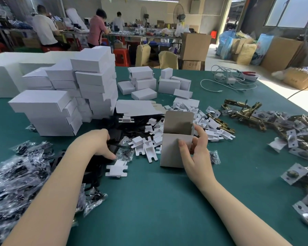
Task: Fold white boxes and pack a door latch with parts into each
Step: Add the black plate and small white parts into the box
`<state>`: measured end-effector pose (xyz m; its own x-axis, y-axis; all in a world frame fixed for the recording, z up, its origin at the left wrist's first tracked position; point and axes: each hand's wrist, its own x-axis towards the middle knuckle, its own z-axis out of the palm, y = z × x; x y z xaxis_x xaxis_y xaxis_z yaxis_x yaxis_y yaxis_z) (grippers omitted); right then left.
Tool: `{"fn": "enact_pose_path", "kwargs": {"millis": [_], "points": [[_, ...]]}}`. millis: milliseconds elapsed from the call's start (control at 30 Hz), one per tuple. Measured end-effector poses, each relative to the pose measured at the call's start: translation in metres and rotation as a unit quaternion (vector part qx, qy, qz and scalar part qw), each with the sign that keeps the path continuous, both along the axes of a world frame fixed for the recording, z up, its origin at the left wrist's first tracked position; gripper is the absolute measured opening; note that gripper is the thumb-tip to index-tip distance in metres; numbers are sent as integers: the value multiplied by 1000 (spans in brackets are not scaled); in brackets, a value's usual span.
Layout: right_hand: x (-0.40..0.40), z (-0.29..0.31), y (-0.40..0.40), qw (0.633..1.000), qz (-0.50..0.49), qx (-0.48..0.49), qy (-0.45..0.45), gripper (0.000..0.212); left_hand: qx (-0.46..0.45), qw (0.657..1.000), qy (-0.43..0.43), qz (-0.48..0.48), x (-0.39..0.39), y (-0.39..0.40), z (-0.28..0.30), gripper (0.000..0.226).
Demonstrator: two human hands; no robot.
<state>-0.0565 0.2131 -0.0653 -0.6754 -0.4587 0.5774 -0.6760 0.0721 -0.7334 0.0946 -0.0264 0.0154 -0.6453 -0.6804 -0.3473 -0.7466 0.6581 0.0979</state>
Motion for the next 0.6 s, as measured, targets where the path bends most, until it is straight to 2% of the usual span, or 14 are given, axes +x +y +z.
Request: {"fn": "enact_pose_path", "kwargs": {"millis": [133, 367, 500, 600], "points": [[1, 1, 0, 1000, 2, -5, 1, 49, 2, 1000, 18, 17, 5, -7, -2, 82], [0, 1, 0, 1000, 3, -11, 2, 50, -8, 998, 55, 32, 9, -13, 1, 53], [0, 1, -1, 1000, 4, -14, 4, 50, -22, 991, 126, 45, 8, -14, 2, 42], [0, 1, -1, 1000, 2, -12, 8, 50, -52, 971, 222, 66, 8, -15, 5, 39]]}}
